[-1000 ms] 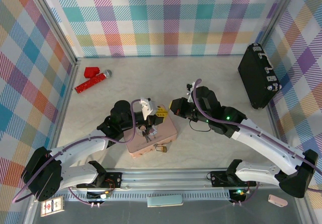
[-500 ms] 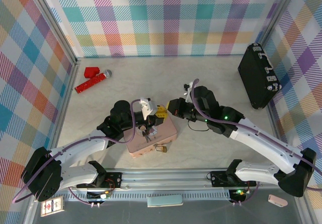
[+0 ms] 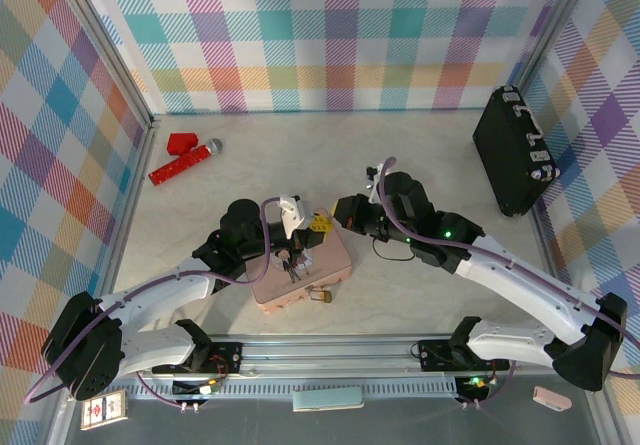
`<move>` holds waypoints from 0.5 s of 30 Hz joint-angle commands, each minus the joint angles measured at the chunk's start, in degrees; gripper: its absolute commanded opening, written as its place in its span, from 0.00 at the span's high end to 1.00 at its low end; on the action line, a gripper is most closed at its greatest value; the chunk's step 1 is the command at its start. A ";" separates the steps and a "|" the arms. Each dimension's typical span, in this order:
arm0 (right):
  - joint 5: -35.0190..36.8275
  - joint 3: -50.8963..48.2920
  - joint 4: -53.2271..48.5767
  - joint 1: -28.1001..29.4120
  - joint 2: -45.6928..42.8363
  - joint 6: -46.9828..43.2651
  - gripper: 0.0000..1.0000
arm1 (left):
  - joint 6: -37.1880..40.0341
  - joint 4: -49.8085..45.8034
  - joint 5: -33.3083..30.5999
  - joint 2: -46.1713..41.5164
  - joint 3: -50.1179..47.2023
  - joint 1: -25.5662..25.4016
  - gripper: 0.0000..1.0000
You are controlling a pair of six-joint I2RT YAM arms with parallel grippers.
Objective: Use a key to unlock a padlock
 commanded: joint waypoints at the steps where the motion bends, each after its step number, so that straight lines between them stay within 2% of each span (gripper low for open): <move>1: 1.21 -0.59 -0.59 0.00 -1.08 0.05 1.00 | 0.14 0.65 0.15 -0.76 1.58 -0.79 0.93; 15: 2.18 -1.33 -1.39 -0.06 -1.37 -0.16 1.00 | 0.22 -0.20 -1.85 -1.80 1.53 -0.79 0.93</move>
